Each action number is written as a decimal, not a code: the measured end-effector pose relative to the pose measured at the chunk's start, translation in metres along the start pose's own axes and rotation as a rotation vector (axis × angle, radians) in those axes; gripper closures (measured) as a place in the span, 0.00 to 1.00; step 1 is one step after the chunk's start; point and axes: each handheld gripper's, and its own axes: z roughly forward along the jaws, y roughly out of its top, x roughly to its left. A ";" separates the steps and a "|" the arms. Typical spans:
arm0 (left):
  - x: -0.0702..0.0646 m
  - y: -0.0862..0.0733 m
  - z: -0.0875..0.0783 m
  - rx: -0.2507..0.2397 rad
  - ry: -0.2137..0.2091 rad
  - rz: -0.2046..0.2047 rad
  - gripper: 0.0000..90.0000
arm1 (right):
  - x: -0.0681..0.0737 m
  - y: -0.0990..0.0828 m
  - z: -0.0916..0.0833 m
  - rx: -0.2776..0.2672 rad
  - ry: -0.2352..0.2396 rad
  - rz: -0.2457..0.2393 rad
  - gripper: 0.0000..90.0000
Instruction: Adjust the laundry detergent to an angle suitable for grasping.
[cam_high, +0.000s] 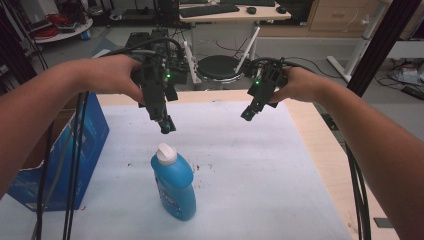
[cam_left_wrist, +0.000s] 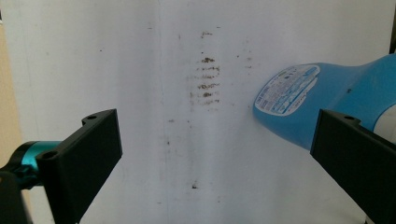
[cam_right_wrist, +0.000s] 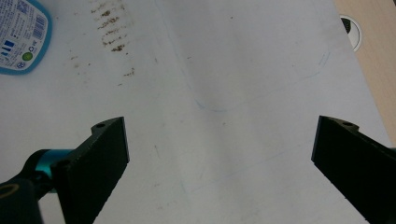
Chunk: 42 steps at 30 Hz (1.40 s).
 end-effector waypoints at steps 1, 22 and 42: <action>0.000 0.000 0.000 -0.001 -0.001 0.000 0.02 | 0.000 0.000 0.000 0.001 0.001 -0.009 0.03; -0.001 0.003 -0.003 0.000 0.021 -0.004 0.02 | 0.002 -0.006 -0.009 -0.018 -0.002 -0.007 0.03; -0.005 0.003 -0.003 0.012 0.033 0.005 0.02 | 0.047 -0.062 -0.021 -0.408 -0.116 0.188 0.03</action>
